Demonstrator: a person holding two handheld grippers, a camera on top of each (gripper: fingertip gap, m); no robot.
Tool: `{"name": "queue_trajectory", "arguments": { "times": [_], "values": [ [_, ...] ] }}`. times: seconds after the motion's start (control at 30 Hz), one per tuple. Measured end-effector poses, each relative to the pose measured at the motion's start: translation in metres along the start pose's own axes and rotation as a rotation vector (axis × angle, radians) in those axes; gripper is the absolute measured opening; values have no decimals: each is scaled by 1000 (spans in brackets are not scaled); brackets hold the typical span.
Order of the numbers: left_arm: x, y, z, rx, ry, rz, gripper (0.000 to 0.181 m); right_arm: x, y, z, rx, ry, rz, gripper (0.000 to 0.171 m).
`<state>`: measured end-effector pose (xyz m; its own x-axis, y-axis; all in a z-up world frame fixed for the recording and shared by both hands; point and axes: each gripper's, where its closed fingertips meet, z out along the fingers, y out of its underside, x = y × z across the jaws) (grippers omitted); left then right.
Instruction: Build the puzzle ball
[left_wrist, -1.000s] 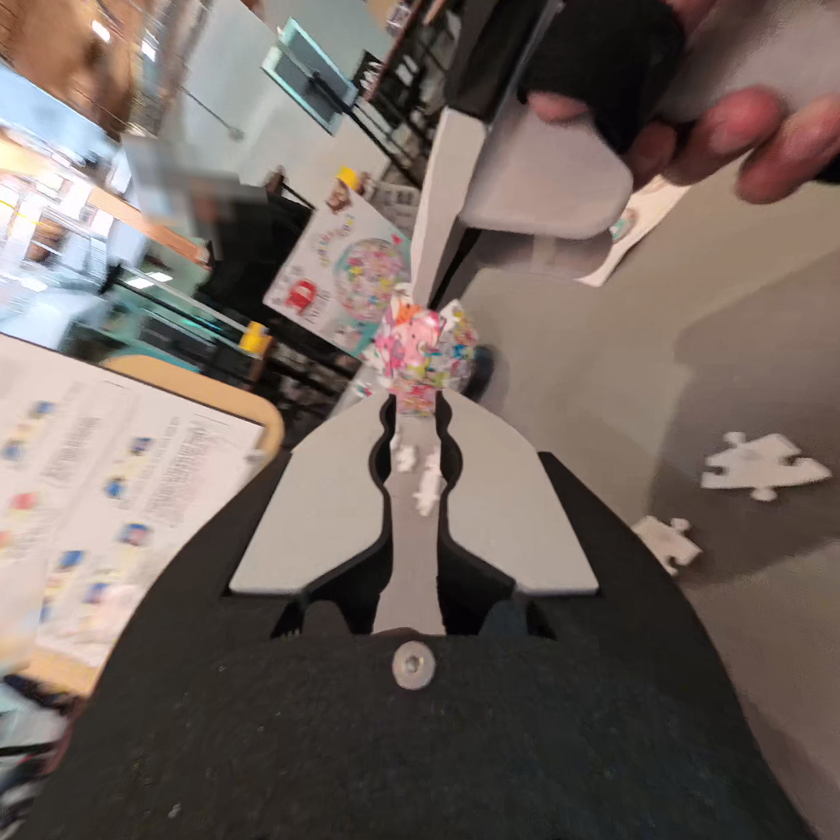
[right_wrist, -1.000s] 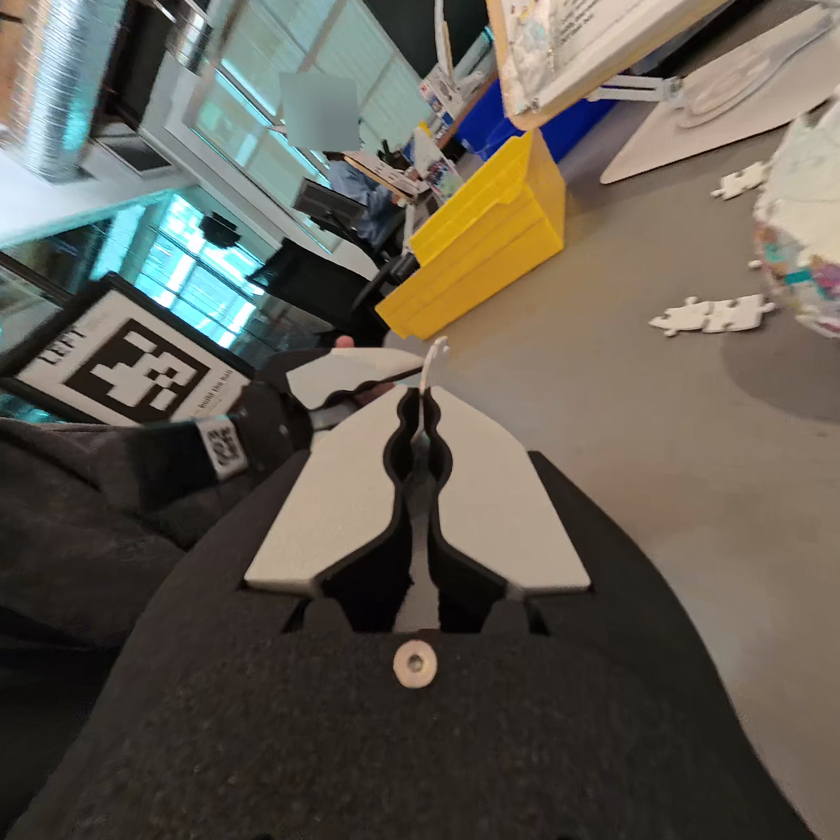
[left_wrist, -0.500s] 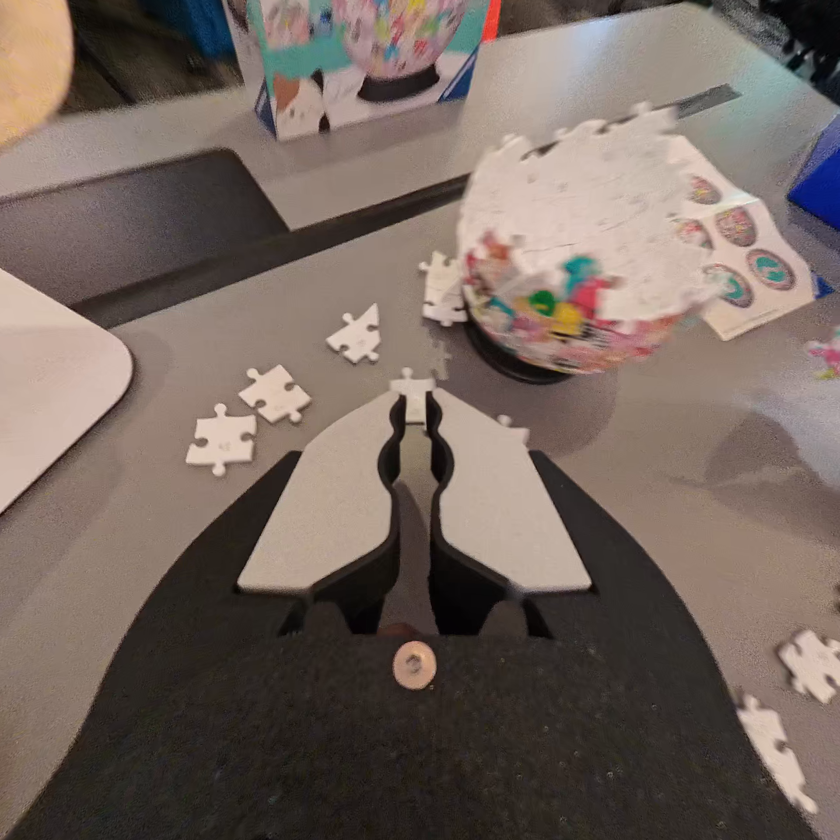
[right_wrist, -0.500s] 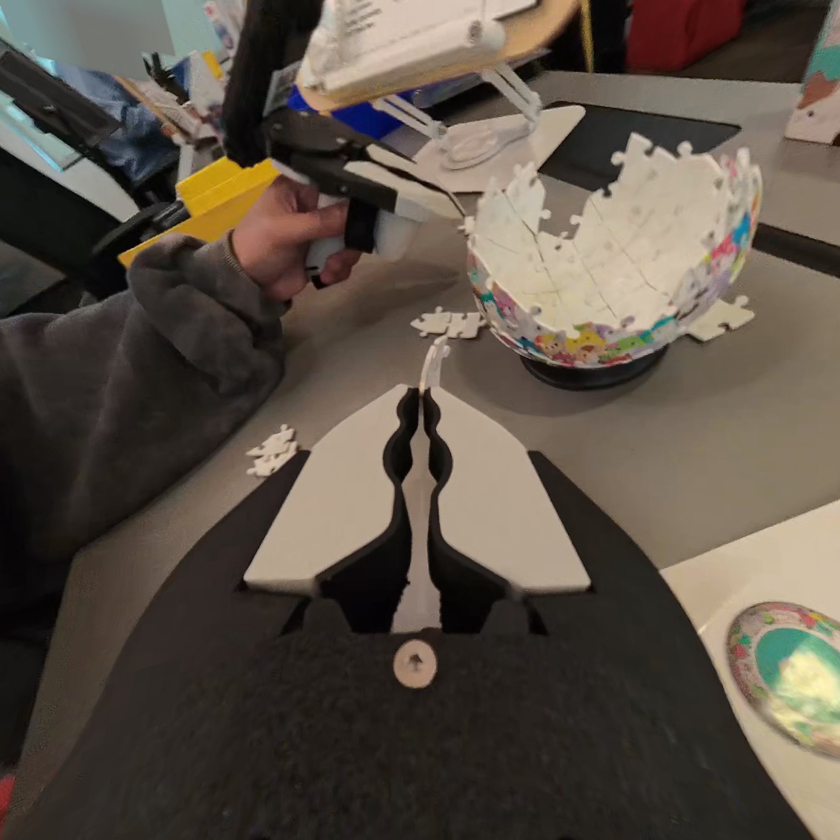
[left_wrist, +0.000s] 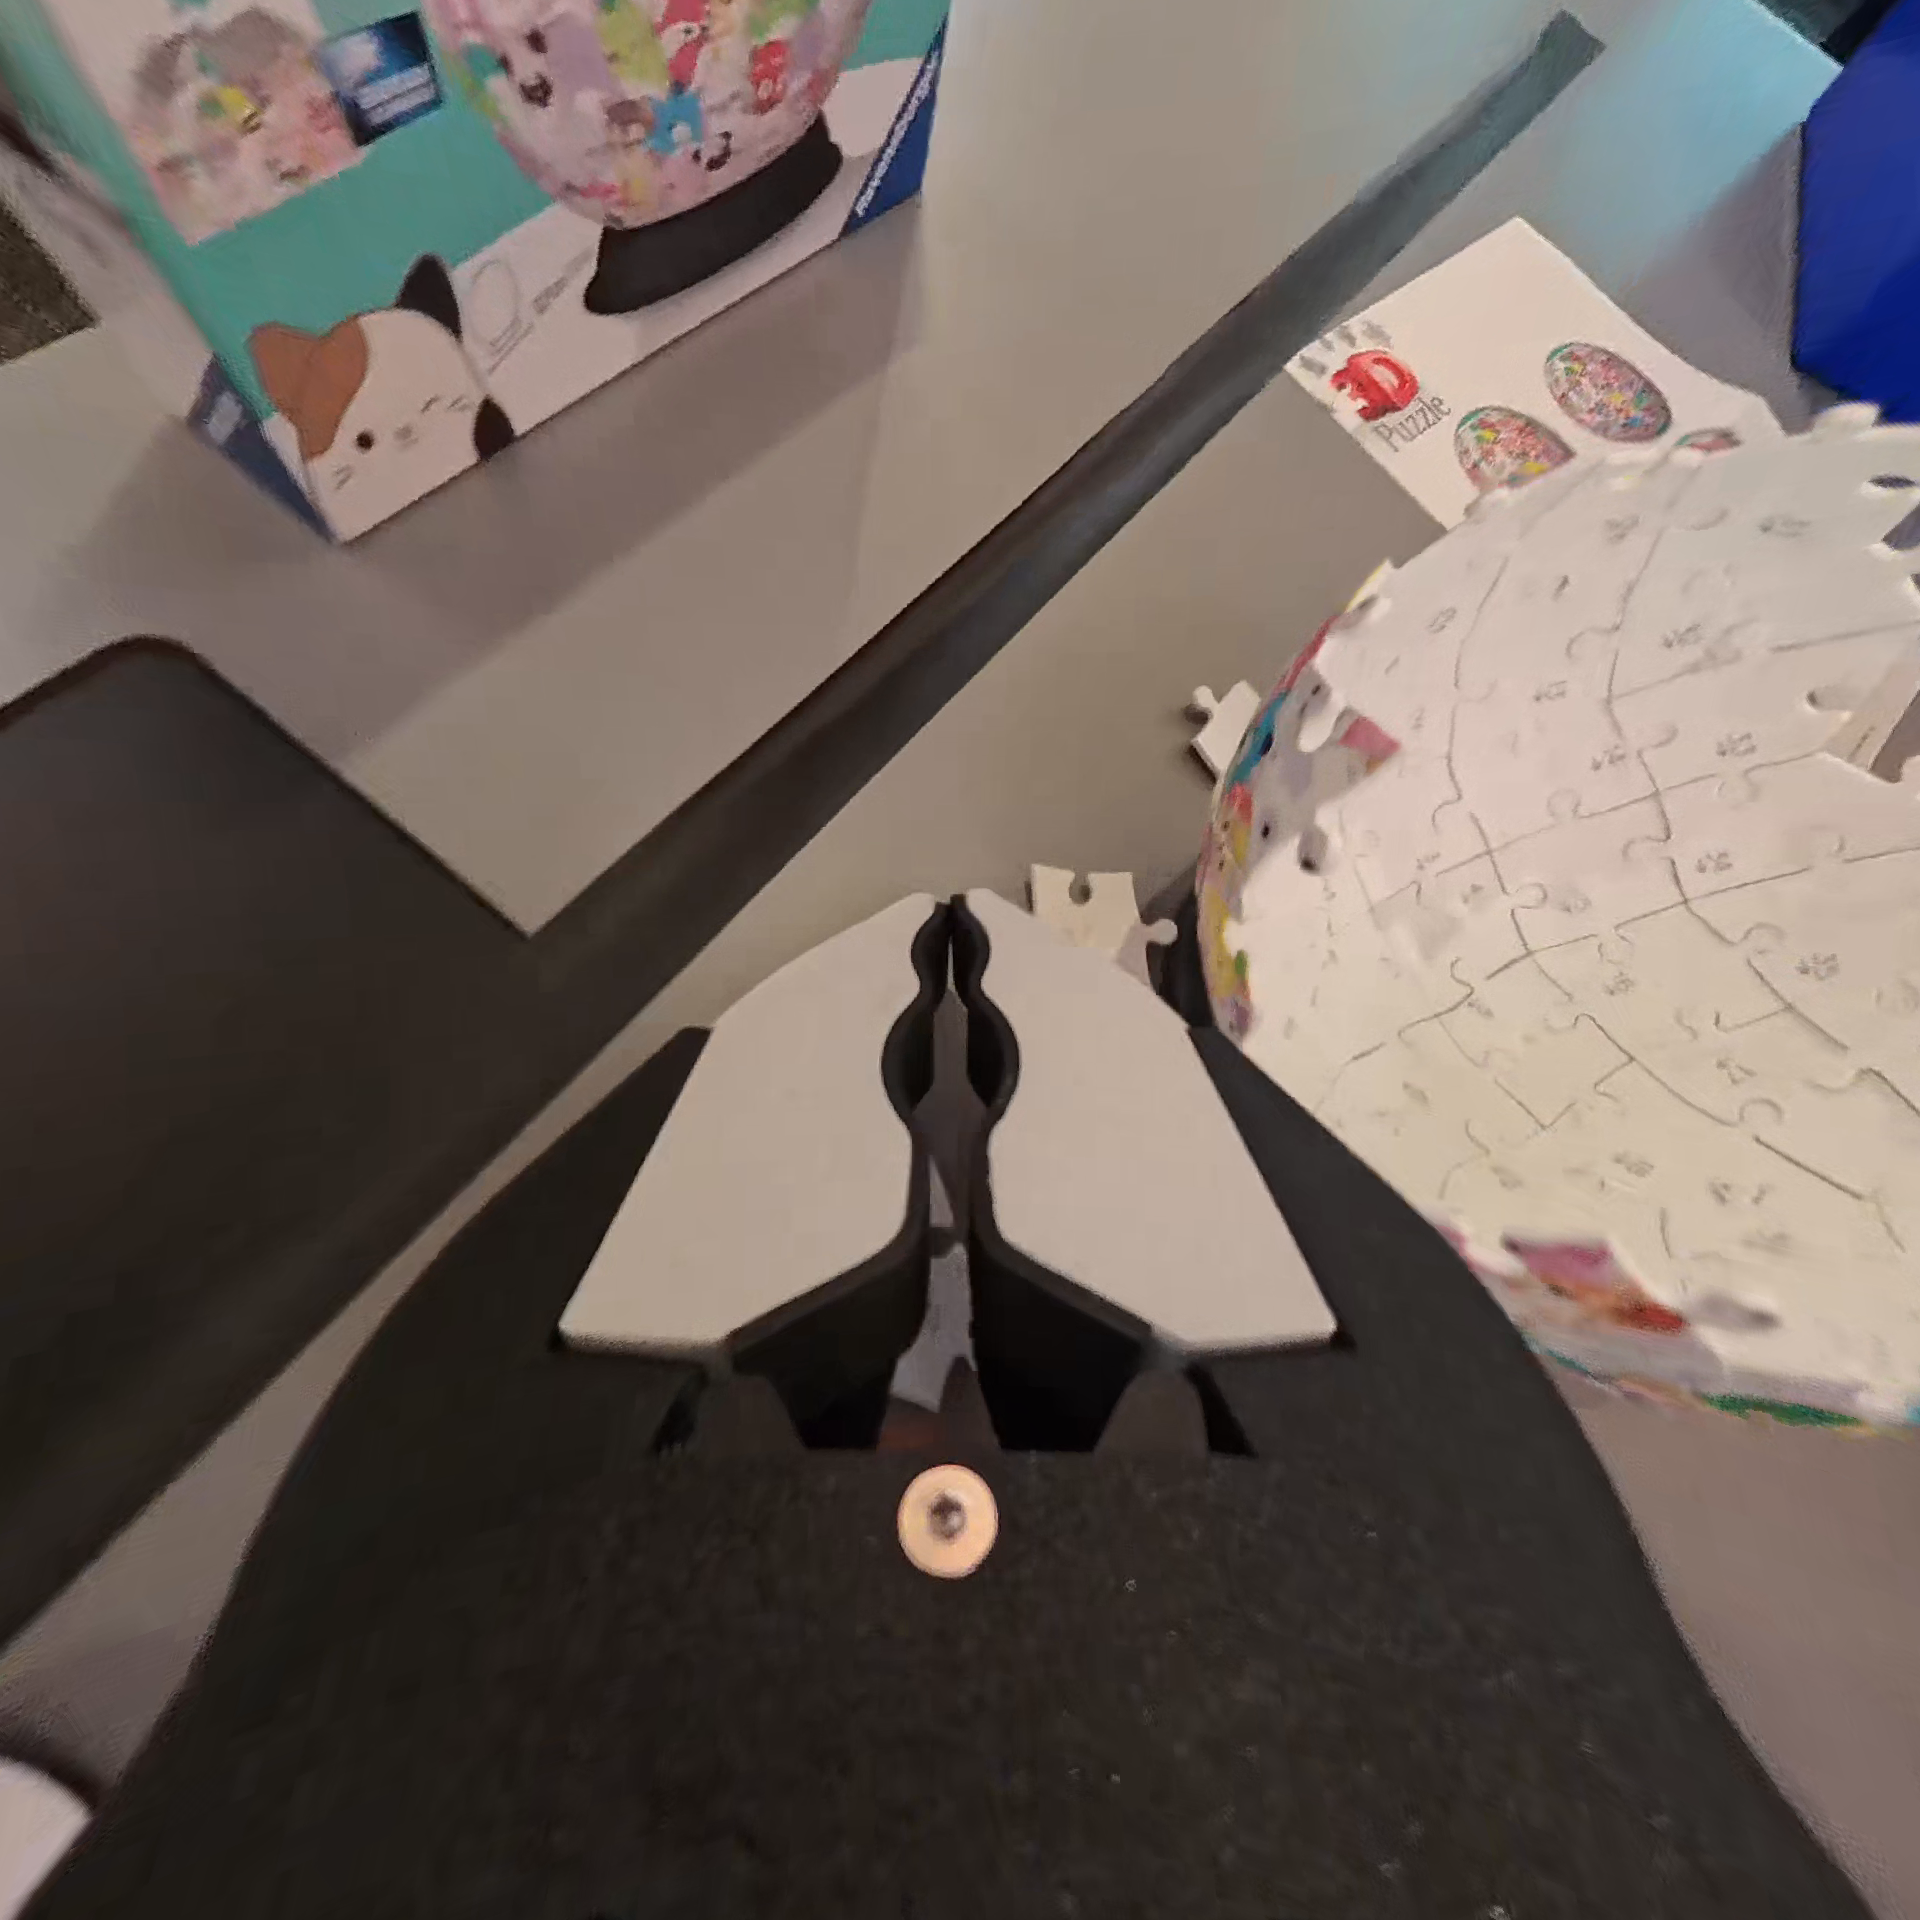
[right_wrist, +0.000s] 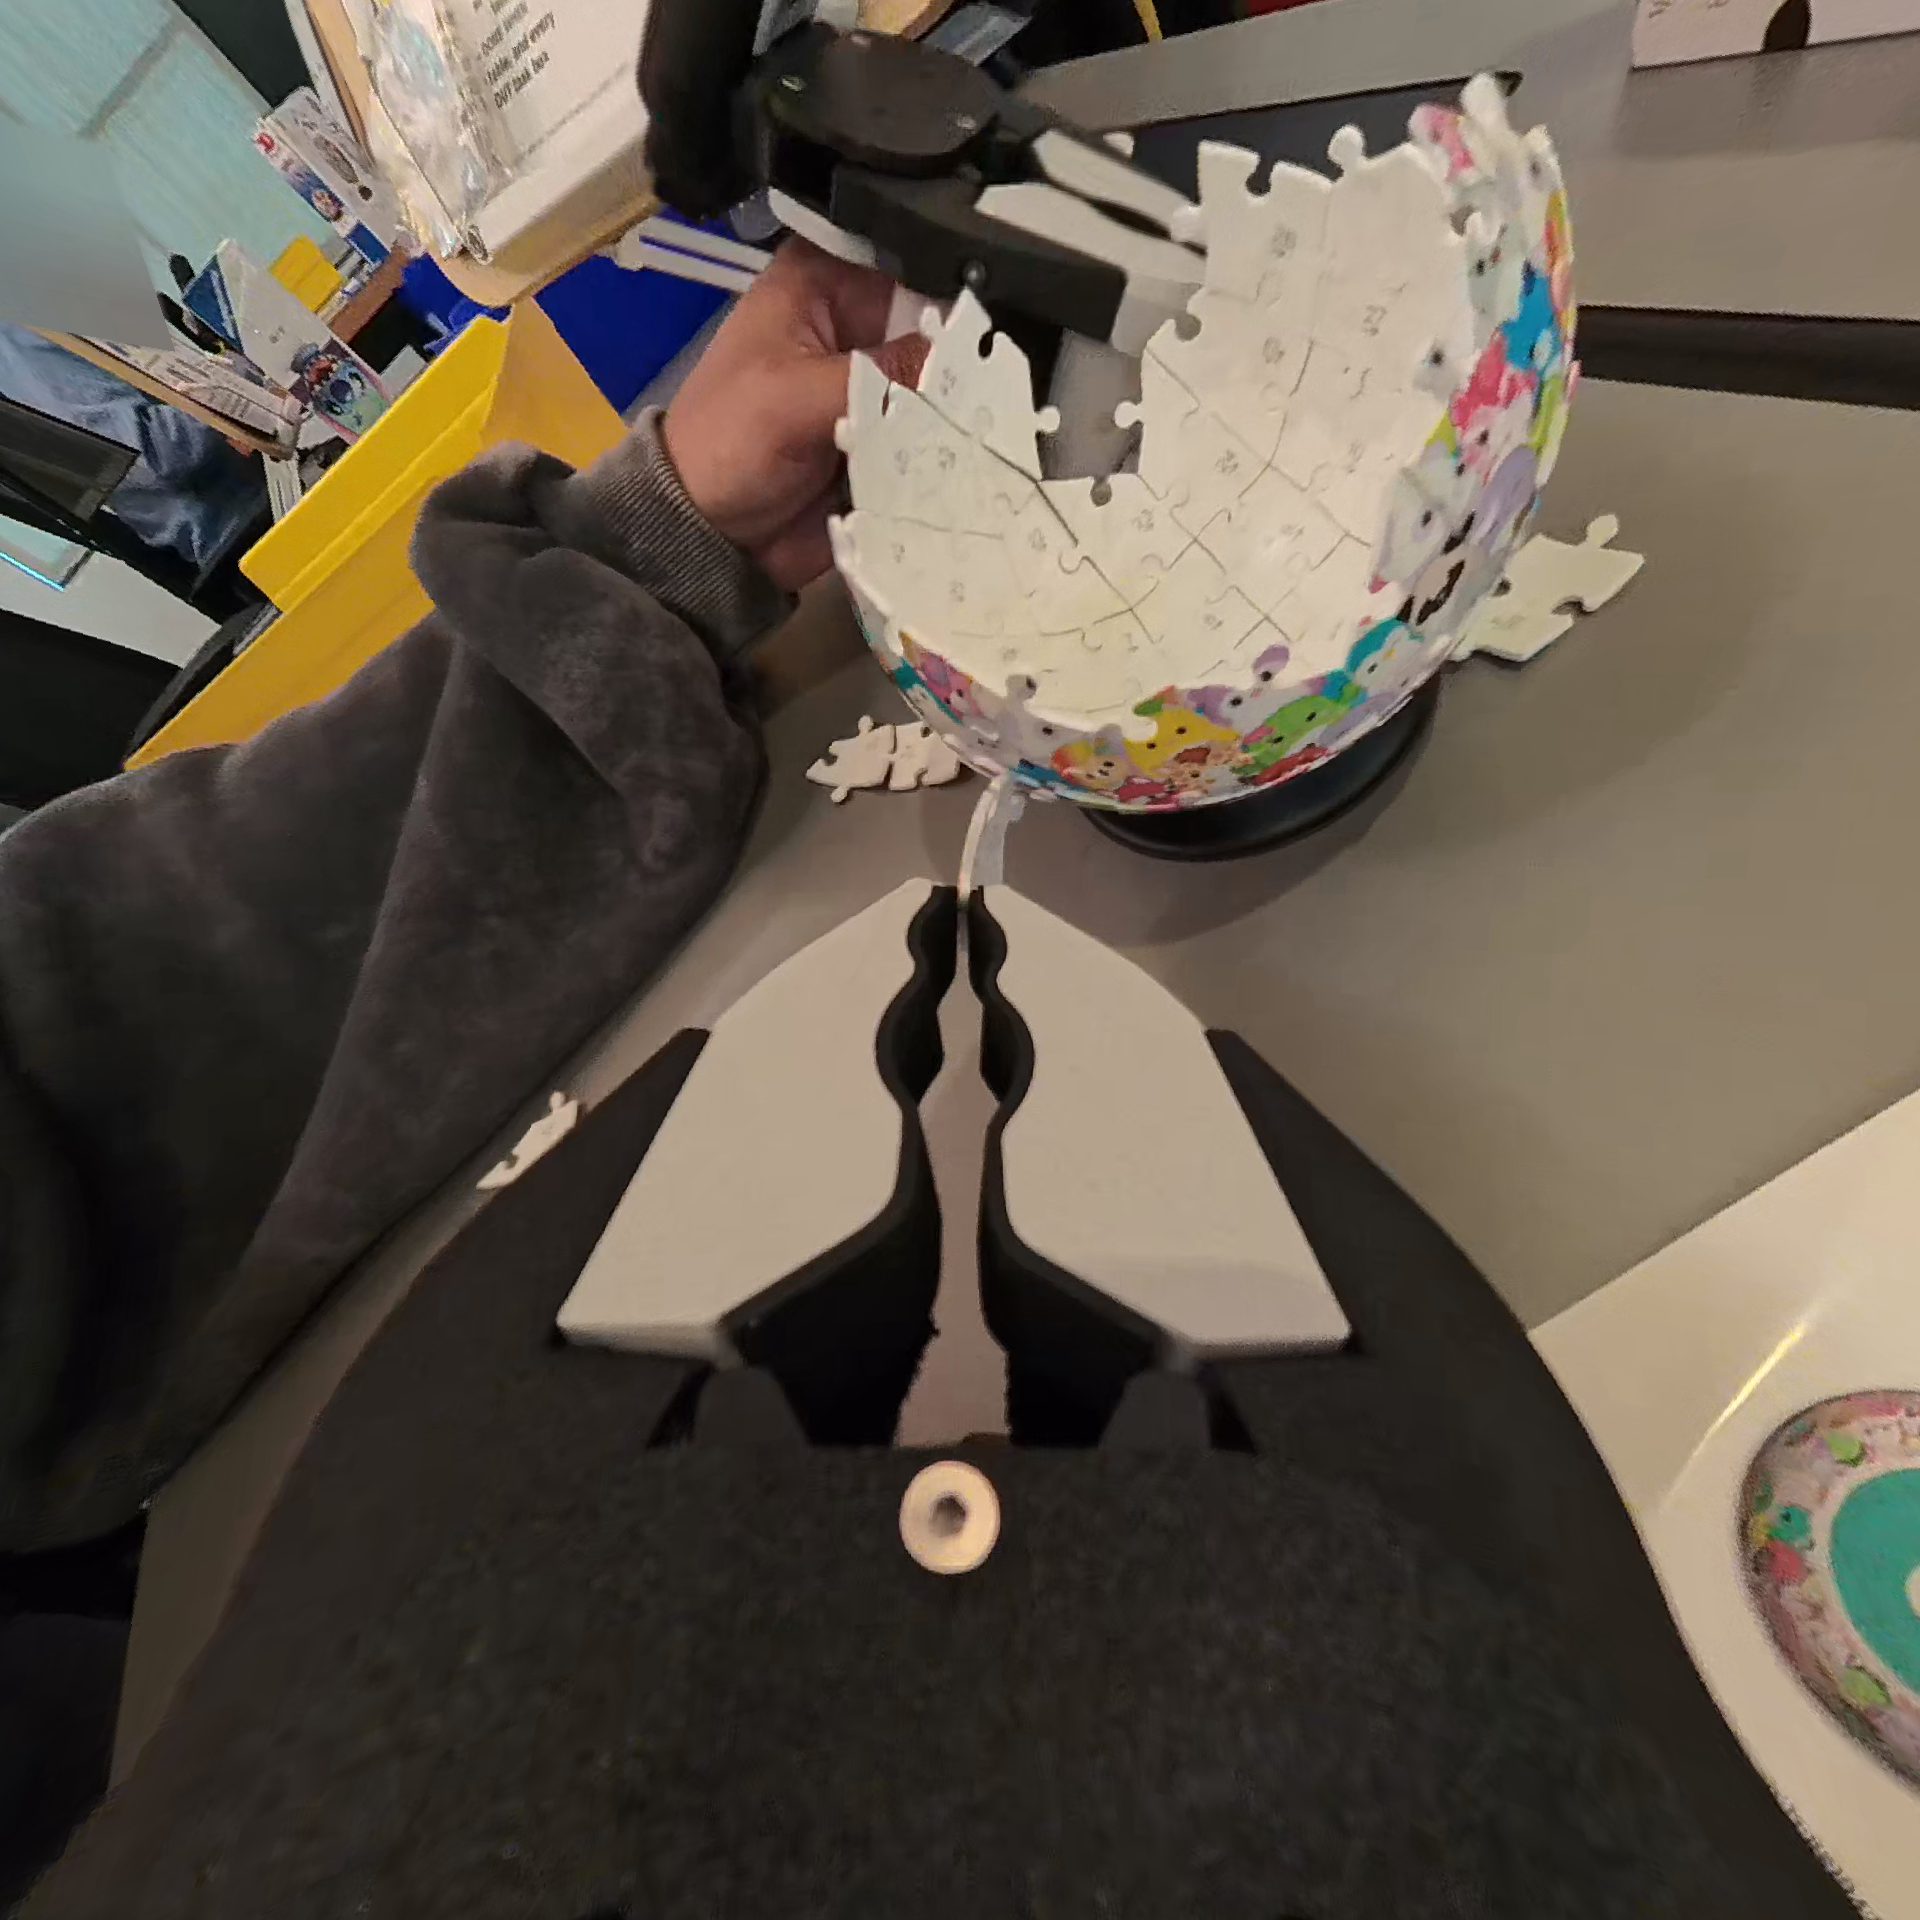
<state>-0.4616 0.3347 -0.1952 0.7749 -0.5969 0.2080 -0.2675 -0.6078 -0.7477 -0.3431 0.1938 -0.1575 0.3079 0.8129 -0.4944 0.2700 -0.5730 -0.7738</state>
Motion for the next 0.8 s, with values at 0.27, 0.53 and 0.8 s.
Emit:
{"name": "queue_trajectory", "arguments": {
  "times": [0.27, 0.53, 0.8],
  "values": [
    [16, -2, 2, 19, 97, 38, 0, 5, -5, -6, 10, -21, 39, 2],
    [20, 9, -1, 4, 89, 35, 0, 13, -8, -9, 32, -31, 73, 2],
    [24, 22, -2, -41, 58, 48, 0, 24, -13, -13, 51, -22, 97, 2]
  ]
}}
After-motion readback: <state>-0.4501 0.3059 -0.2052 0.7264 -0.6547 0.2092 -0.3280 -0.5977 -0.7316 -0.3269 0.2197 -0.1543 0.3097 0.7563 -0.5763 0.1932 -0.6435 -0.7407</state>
